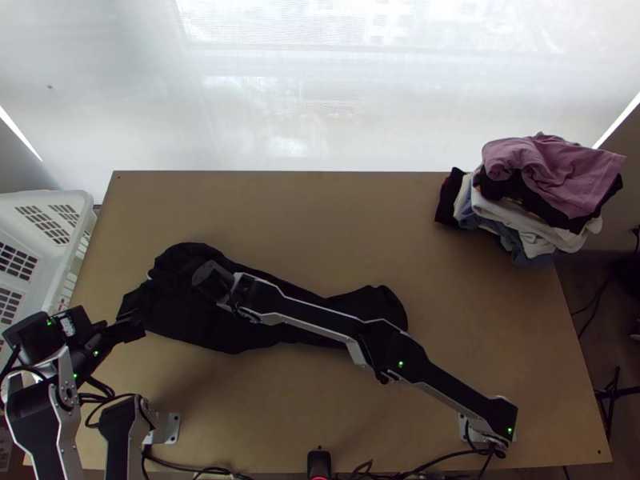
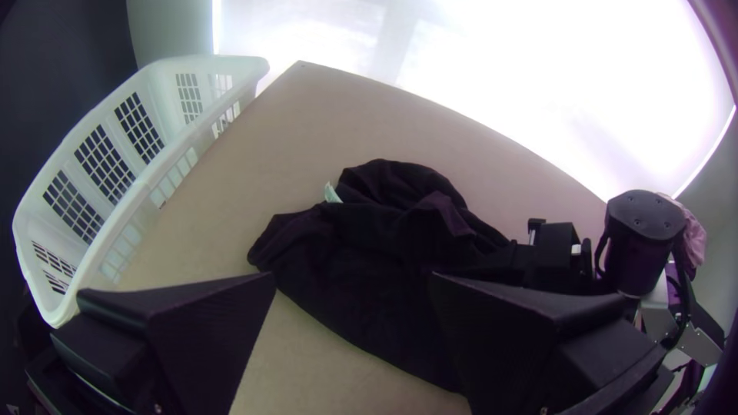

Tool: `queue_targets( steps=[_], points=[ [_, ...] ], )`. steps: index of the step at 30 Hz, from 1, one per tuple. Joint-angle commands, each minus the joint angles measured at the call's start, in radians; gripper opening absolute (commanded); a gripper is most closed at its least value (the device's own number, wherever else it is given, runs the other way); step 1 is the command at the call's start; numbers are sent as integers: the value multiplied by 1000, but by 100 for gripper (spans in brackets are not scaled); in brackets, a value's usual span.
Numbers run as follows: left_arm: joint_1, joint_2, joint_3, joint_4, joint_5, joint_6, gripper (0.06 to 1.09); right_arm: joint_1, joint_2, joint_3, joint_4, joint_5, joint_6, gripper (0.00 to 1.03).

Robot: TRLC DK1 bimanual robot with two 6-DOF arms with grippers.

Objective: Fold the t-shirt

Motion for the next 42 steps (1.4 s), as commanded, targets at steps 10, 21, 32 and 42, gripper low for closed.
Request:
queue_targets(
  steps=[10,21,32,42],
  points=[
    [-11,3,-7,16,16,-2,102,-21,-92,-7,4,42,28,3],
    [-13,11,4,28,50,-10,102,-201,-284,-53,-38,84,18,3],
    [-48,77,19,97,73,-30,102,-403,-474,-111,-79,106,-1,3],
    [-204,198,68,200,70,-76,102,-624,-654,-251,-84,112,-15,3]
  ],
)
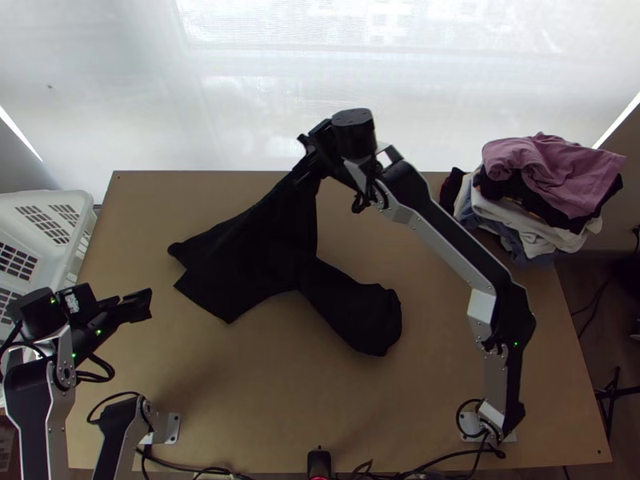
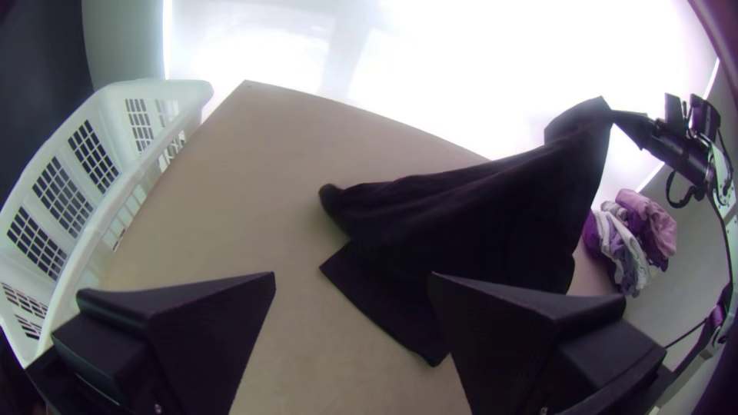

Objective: Fold the t-shirt

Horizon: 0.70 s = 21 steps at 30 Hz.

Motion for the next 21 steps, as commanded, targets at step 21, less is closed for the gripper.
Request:
queue_targets(
  steps=[21],
  points=[
    [-538,296,84,86,-5,-8,102,-583,-421,-592,68,-22,-51,3]
  ],
)
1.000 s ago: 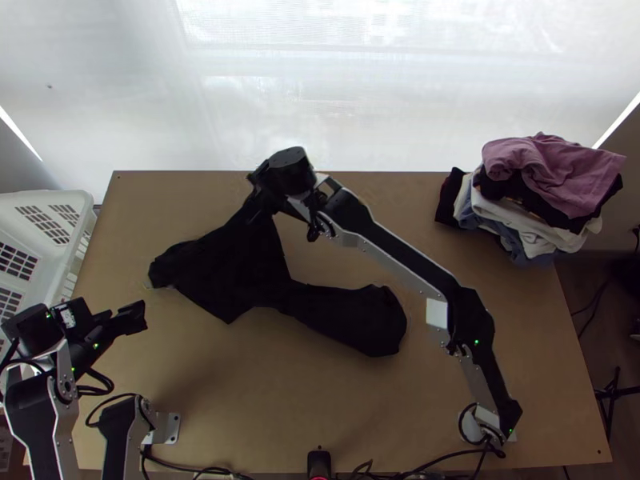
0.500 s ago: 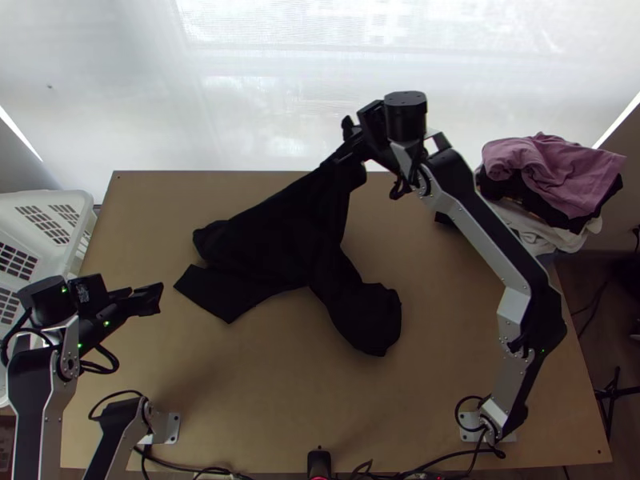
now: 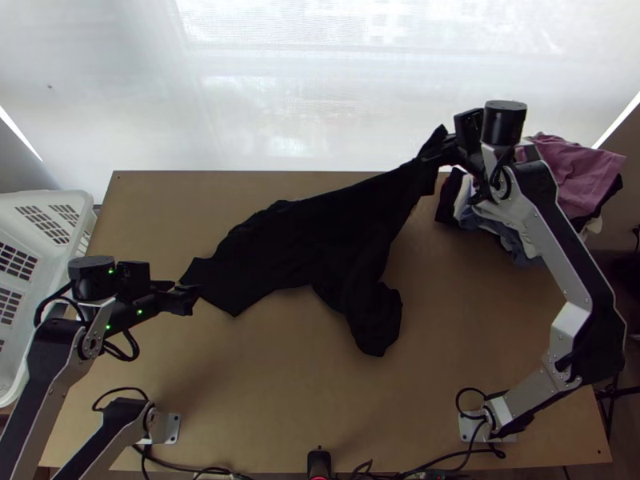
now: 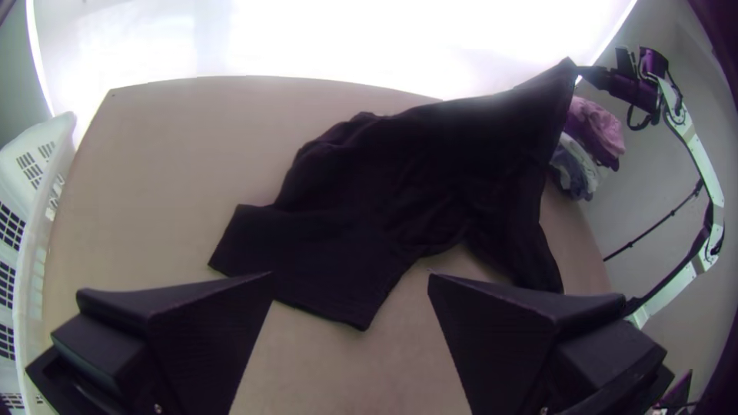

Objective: Fold the t-shirt

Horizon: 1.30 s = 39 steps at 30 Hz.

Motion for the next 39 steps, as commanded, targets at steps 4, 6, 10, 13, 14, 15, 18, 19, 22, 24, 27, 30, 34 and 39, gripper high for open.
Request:
queue_targets(
  steps=[4,6,10,13,14,15,18,19,22,24,27,30,34,39],
  points=[
    [-173,120,-15,24,-73,66,102,-137,-136,-230,51,-27,-16,3],
    [-190,152,-39,73,-168,115,103,-138,-157,-244,53,-29,-14,3],
    [-186,221,-59,84,-199,187,103,-129,-182,-247,53,-30,-2,3],
    [-204,267,-81,90,-200,216,103,-114,-188,-244,55,-32,6,3],
    [-218,284,-87,99,-211,218,103,-111,-191,-242,55,-32,12,3],
    [-232,296,-88,116,-228,223,103,-105,-192,-242,55,-32,18,3],
    [-264,339,-76,141,-249,226,103,-86,-194,-242,55,-32,24,3],
    [-273,355,-70,141,-251,226,103,-82,-196,-242,55,-32,25,3],
    [-299,393,-67,150,-259,219,103,-71,-197,-236,55,-32,32,3],
    [-312,407,-68,165,-269,219,103,-65,-199,-233,55,-32,38,3],
    [-321,424,-59,168,-271,218,103,-63,-203,-236,55,-32,41,3],
    [-331,436,-59,168,-271,218,103,-65,-205,-241,55,-32,41,3],
    [-338,460,-61,170,-271,215,103,-65,-209,-247,55,-32,47,3],
    [-362,493,-64,185,-271,218,100,-65,-217,-251,55,-32,50,3]
  ],
)
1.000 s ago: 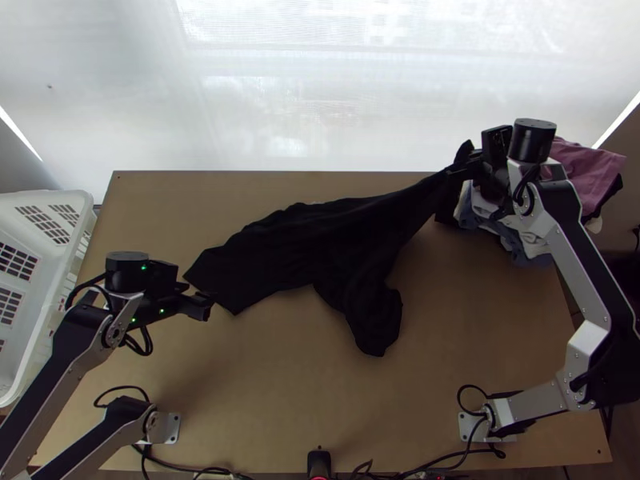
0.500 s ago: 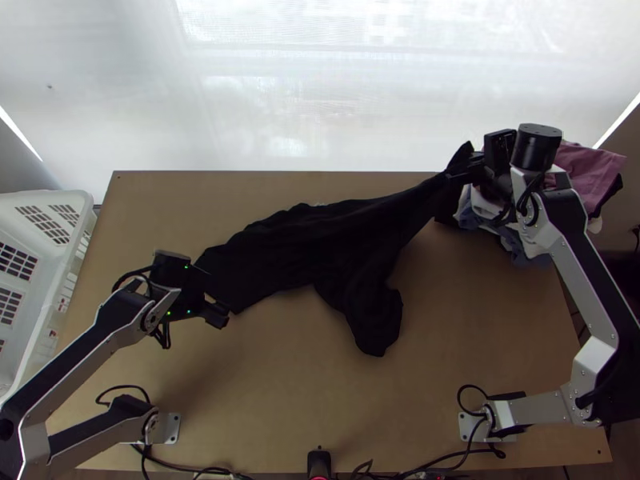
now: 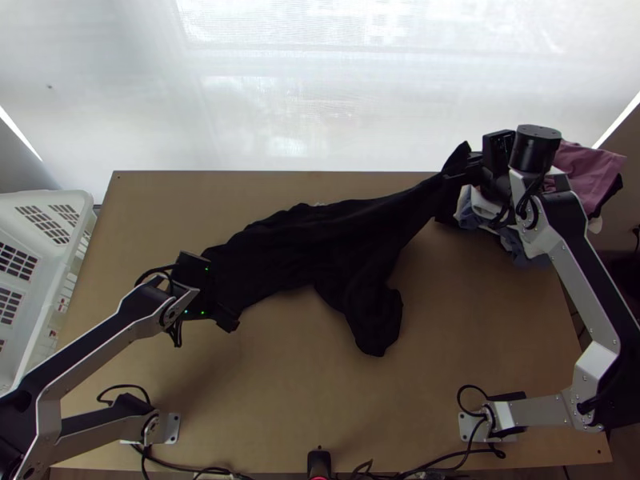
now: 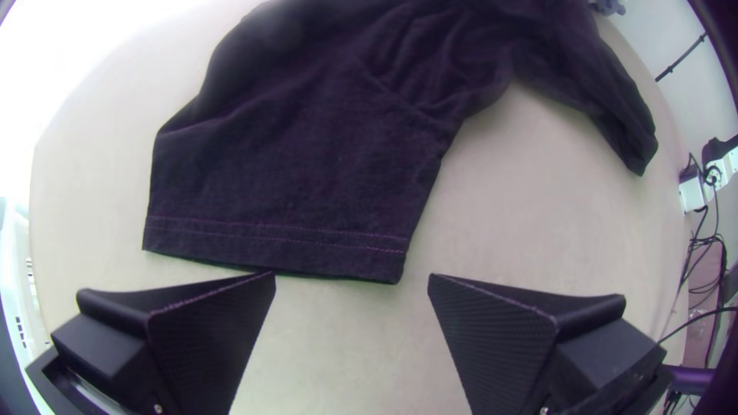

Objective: Fold the t-shirt

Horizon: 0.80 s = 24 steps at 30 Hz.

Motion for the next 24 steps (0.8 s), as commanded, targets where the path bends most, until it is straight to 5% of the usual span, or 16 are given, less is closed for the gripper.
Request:
queue_targets(
  steps=[1,5,12,24],
  points=[
    [-27,56,-4,24,0,2,98,2,-9,-8,0,1,7,3],
    [-30,103,-5,49,0,13,83,2,-17,-9,0,1,7,3],
    [-21,149,-10,116,2,34,24,2,-40,-25,-2,1,7,3],
    [2,106,35,95,8,53,10,0,-63,-38,-6,1,13,3]
  ],
)
